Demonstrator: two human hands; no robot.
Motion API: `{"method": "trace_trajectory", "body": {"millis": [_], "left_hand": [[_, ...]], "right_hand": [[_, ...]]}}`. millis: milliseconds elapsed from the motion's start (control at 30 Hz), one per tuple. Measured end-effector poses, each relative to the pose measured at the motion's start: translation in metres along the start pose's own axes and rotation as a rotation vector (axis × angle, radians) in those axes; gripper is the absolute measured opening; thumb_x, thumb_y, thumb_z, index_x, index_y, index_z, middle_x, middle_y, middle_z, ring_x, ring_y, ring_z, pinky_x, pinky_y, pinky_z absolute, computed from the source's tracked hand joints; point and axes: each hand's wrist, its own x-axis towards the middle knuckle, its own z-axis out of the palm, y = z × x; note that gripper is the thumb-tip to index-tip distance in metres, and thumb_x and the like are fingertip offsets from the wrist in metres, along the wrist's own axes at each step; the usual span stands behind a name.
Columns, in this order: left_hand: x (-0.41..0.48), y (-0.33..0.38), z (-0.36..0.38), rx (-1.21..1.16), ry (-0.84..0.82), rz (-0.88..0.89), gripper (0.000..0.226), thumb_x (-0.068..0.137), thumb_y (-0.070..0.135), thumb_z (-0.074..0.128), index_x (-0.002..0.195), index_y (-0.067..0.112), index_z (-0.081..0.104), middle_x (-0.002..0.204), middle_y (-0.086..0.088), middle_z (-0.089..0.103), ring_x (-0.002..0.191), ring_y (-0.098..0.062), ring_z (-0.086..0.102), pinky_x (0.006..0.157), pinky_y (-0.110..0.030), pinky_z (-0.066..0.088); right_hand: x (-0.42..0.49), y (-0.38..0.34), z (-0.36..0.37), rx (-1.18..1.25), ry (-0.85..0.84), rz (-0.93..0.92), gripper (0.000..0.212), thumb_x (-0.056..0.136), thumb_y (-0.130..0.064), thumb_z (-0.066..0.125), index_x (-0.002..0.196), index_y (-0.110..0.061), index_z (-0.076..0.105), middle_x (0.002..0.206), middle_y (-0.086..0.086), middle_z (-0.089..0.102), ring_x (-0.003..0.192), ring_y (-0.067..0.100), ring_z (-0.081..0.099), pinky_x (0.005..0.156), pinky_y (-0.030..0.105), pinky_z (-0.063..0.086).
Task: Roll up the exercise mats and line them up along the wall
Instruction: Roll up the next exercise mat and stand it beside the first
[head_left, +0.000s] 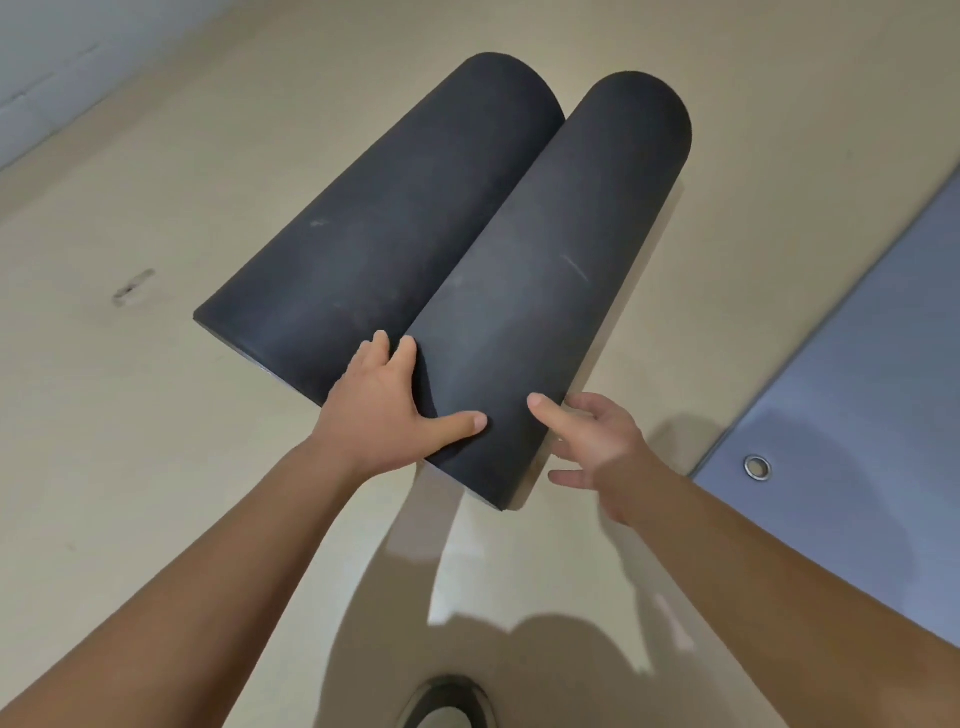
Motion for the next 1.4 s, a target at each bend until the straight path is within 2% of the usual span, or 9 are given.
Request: {"method": "trace_trajectory", "body": {"millis": [67,167,300,467,667,800,967,1133,1400], "left_hand": [[-0.003,0.008,-0.003,0.006,0.073,0.027,0.112,0.07,0.093,0.058,0.151,0.019,0.039,0.144,-0.003,0.043,0.142,-0.028,0.038,0.108,-0.046,0.047],[-0.007,0.021,0.001,0.016,0.091,0.099,0.098,0.075,0.089,0.061,0.143,0.022,0.042,0.133,0.003,0.048,0.133,-0.026,0.047,0.099,-0.046,0.053],[-0.005,0.024,0.012,0.134,-0.031,-0.001,0.139,0.053,0.105,0.051,0.162,0.027,0.013,0.155,0.003,0.035,0.147,-0.03,0.037,0.101,-0.054,0.056],[0.006,0.008,0.014,0.105,-0.046,-0.007,0.15,0.044,0.102,0.061,0.163,0.026,0.011,0.154,0.008,0.039,0.142,-0.022,0.043,0.095,-0.05,0.059],[0.02,-0.017,0.006,-0.476,-0.204,-0.004,0.095,0.056,0.074,0.092,0.136,0.048,0.049,0.134,0.026,0.062,0.119,-0.007,0.065,0.1,-0.043,0.057],[0.022,-0.024,0.006,-0.815,-0.394,-0.017,0.083,0.073,0.042,0.098,0.144,0.041,0.055,0.131,0.02,0.072,0.119,-0.006,0.071,0.105,-0.038,0.058],[0.03,-0.022,0.001,-0.316,-0.239,0.017,0.123,0.051,0.083,0.087,0.158,0.043,0.041,0.147,0.016,0.051,0.137,-0.01,0.05,0.114,-0.04,0.047],[0.034,-0.021,0.009,-0.106,-0.258,0.023,0.133,0.069,0.073,0.086,0.171,0.035,0.01,0.16,0.008,0.041,0.146,-0.019,0.046,0.115,-0.039,0.045],[0.025,-0.014,0.042,0.134,-0.168,-0.011,0.131,0.078,0.079,0.074,0.169,0.032,-0.007,0.173,-0.002,0.022,0.149,-0.033,0.037,0.112,-0.047,0.047]], "right_hand": [[-0.002,0.004,0.001,0.037,-0.013,0.018,0.049,0.083,-0.045,0.09,0.12,-0.028,0.061,0.13,-0.002,0.068,0.113,0.022,0.07,0.077,0.041,0.064],[-0.001,0.009,0.0,0.062,0.013,0.04,0.07,0.079,-0.046,0.093,0.135,-0.022,0.058,0.121,0.0,0.07,0.104,0.022,0.073,0.074,0.04,0.064],[0.002,0.015,0.007,0.082,-0.004,0.092,0.105,0.071,-0.056,0.094,0.157,-0.022,0.043,0.143,0.005,0.061,0.12,0.029,0.068,0.091,0.05,0.065],[0.006,0.019,0.031,0.348,-0.277,0.148,0.097,0.063,-0.057,0.099,0.145,-0.028,0.056,0.129,-0.001,0.077,0.115,0.027,0.076,0.093,0.049,0.064],[-0.01,0.0,0.042,0.338,-0.034,0.101,0.084,0.075,-0.046,0.094,0.142,-0.028,0.047,0.13,-0.005,0.068,0.109,0.023,0.069,0.072,0.038,0.057],[-0.016,0.001,0.03,0.301,0.013,0.039,0.081,0.081,-0.044,0.092,0.139,-0.031,0.037,0.126,-0.01,0.061,0.105,0.016,0.066,0.067,0.038,0.055],[-0.009,0.015,0.025,0.18,0.002,-0.025,0.087,0.081,-0.052,0.089,0.137,-0.033,0.026,0.133,-0.005,0.063,0.112,0.02,0.069,0.06,0.032,0.052],[0.007,0.027,0.036,0.081,0.074,-0.126,0.095,0.072,-0.054,0.094,0.128,-0.033,0.02,0.14,-0.006,0.054,0.113,0.011,0.062,0.09,0.043,0.058],[0.022,0.045,0.049,-0.048,0.228,-0.209,0.093,0.062,-0.059,0.095,0.113,-0.044,0.019,0.142,0.001,0.044,0.125,0.024,0.058,0.107,0.046,0.053]]}}
